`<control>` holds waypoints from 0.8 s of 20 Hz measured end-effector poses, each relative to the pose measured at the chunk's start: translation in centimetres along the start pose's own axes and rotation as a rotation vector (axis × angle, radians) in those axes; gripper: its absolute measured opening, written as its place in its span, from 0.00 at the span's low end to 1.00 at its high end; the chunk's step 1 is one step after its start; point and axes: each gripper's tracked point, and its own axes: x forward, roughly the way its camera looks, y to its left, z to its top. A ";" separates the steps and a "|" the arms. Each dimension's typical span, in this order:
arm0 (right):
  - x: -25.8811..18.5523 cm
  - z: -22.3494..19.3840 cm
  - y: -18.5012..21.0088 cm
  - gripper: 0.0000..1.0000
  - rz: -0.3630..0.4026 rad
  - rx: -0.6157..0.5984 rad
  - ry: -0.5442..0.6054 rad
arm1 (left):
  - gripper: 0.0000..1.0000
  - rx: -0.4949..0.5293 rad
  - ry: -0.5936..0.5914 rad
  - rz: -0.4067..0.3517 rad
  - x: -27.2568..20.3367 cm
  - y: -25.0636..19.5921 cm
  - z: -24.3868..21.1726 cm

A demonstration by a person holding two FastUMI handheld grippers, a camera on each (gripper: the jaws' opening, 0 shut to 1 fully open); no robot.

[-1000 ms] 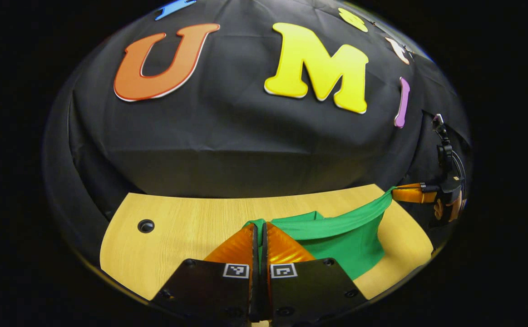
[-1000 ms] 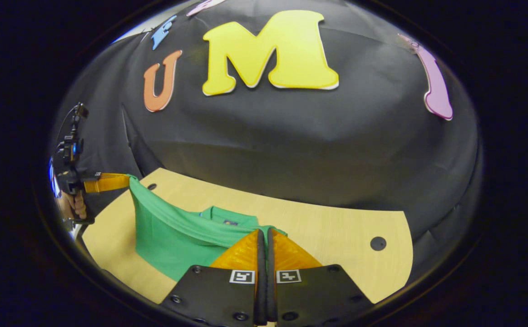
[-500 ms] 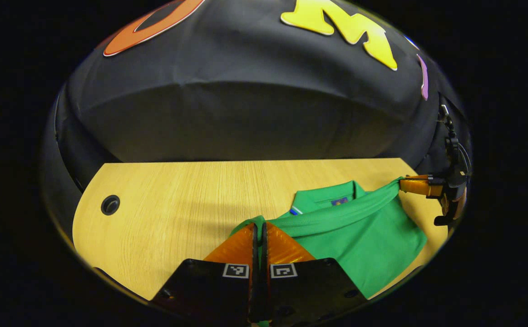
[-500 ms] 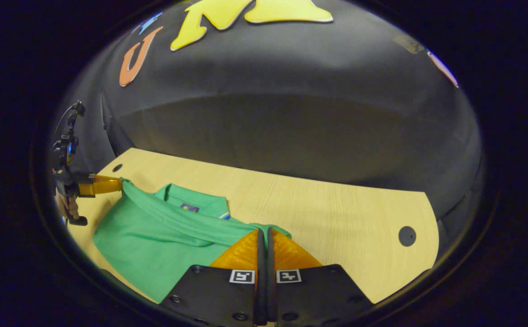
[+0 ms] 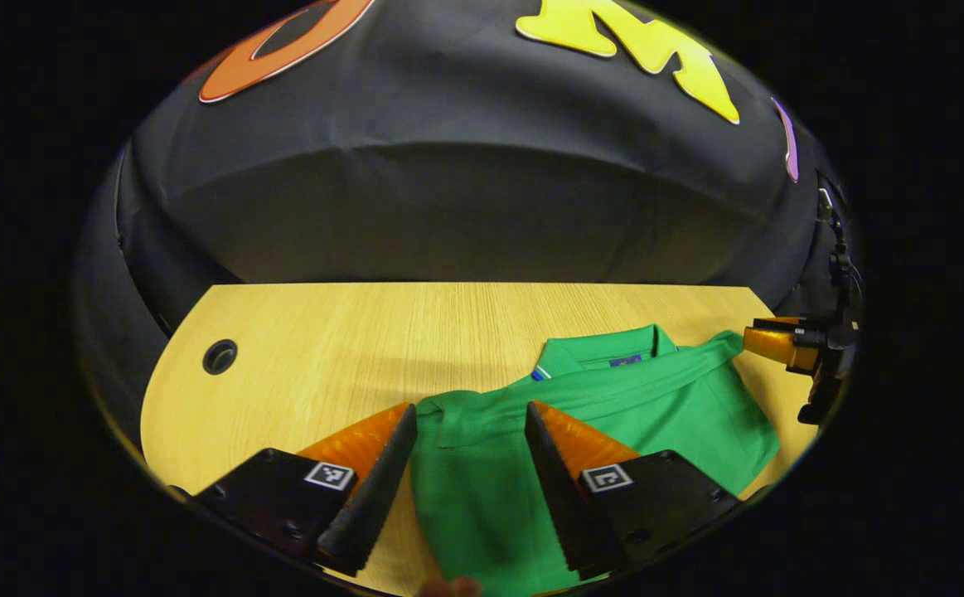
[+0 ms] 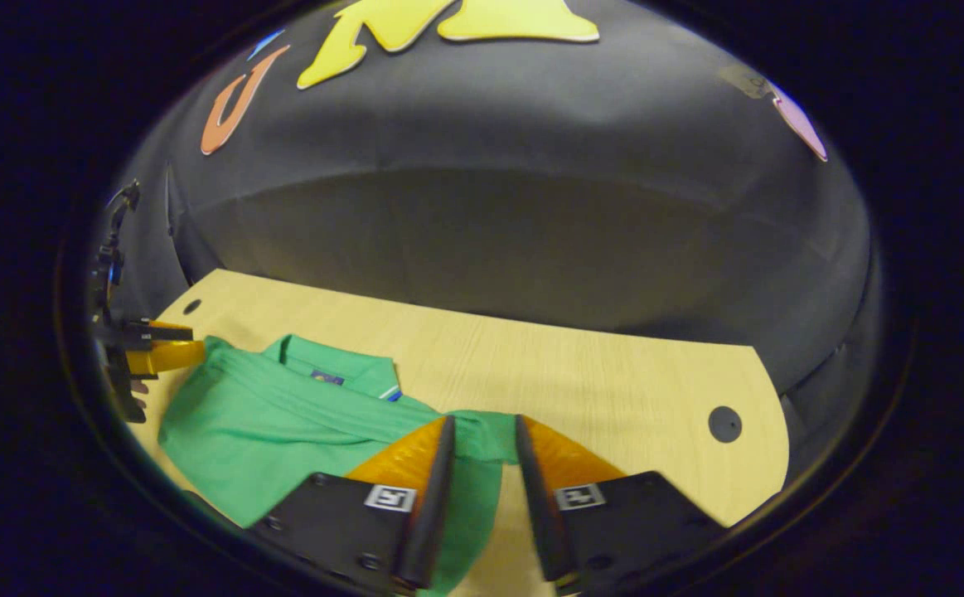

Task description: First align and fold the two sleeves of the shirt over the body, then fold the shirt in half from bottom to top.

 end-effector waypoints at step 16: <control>-41.3 10.5 9.4 0.93 -0.089 0.005 -0.601 | 0.98 -0.060 -0.641 0.102 -37.8 -6.3 13.8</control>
